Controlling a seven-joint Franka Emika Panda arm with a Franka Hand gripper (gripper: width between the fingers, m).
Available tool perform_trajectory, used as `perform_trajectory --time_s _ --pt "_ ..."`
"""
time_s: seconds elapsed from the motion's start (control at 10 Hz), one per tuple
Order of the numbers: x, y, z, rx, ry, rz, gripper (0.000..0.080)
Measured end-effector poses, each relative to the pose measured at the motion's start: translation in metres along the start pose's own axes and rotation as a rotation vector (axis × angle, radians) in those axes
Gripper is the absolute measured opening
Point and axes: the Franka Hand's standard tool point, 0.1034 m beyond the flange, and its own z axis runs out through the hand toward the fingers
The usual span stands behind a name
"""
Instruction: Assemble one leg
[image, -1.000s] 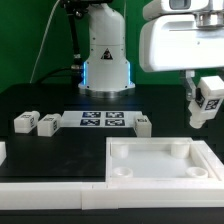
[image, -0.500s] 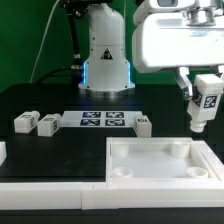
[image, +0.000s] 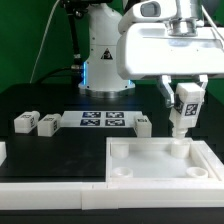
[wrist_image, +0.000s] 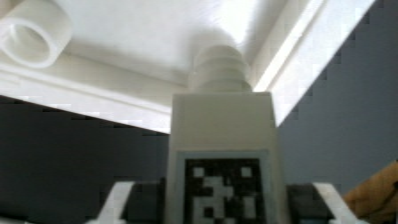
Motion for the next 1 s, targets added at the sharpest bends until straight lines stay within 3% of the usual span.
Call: perform_trajectory --time_s 0.5,0.8,1.0 --pt "0.031 0.005 0.024 -0.001 0.026 -0.022 0.029" --pt "0.03 0.004 0.024 0.001 0.023 -0.023 0.029" --pt "0.012 0.014 0.018 -0.01 0.01 -0.039 0.029"
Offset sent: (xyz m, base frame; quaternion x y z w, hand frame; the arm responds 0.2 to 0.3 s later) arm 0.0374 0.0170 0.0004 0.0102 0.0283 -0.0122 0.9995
